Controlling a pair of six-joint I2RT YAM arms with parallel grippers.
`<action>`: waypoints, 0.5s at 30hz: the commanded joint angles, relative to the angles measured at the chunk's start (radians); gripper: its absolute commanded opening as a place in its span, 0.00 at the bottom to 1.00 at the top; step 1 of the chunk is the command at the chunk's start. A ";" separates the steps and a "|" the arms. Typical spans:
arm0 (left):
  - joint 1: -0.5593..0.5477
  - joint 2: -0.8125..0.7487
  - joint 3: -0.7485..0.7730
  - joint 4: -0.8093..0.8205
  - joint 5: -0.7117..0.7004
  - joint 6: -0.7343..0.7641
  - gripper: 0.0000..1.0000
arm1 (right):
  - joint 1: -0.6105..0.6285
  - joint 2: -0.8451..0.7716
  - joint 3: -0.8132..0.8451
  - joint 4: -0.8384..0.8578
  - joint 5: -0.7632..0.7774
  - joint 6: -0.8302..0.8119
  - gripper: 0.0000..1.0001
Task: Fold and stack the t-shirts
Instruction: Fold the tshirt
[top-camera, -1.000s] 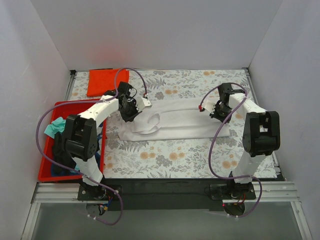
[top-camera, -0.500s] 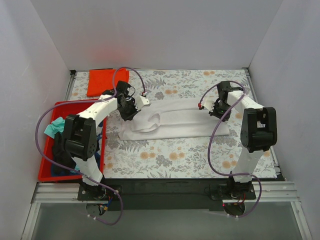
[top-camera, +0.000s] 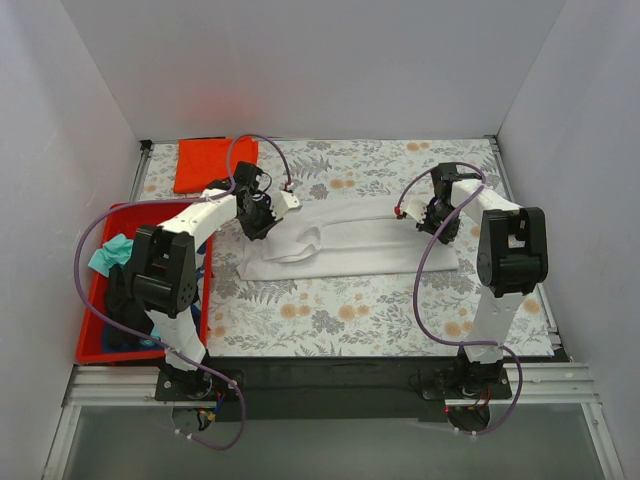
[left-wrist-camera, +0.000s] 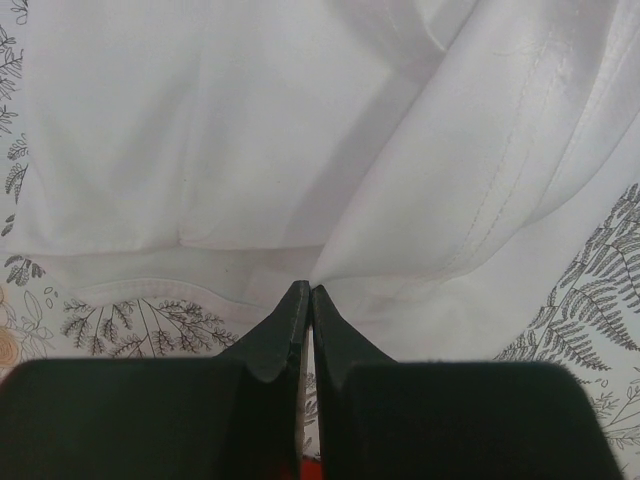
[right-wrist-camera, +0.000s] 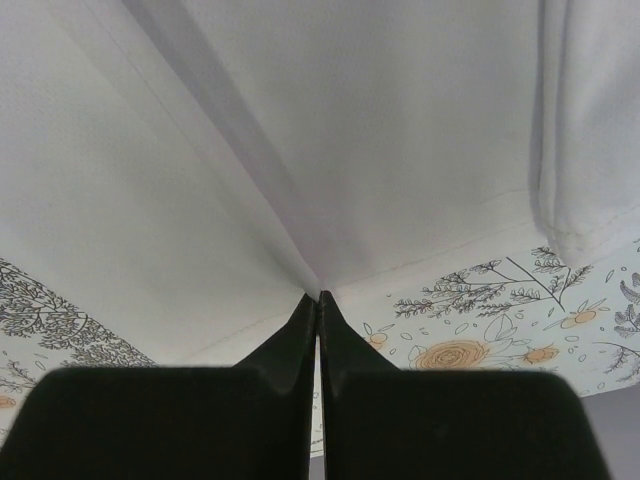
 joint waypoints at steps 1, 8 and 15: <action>0.006 0.009 -0.009 0.041 -0.017 -0.008 0.00 | -0.004 0.010 0.038 -0.005 0.008 -0.025 0.01; 0.006 0.021 -0.032 0.063 -0.027 -0.021 0.00 | -0.004 0.016 0.035 0.010 0.014 -0.011 0.01; 0.006 0.006 -0.040 0.060 -0.027 -0.026 0.00 | -0.005 0.011 0.055 0.009 0.020 -0.008 0.01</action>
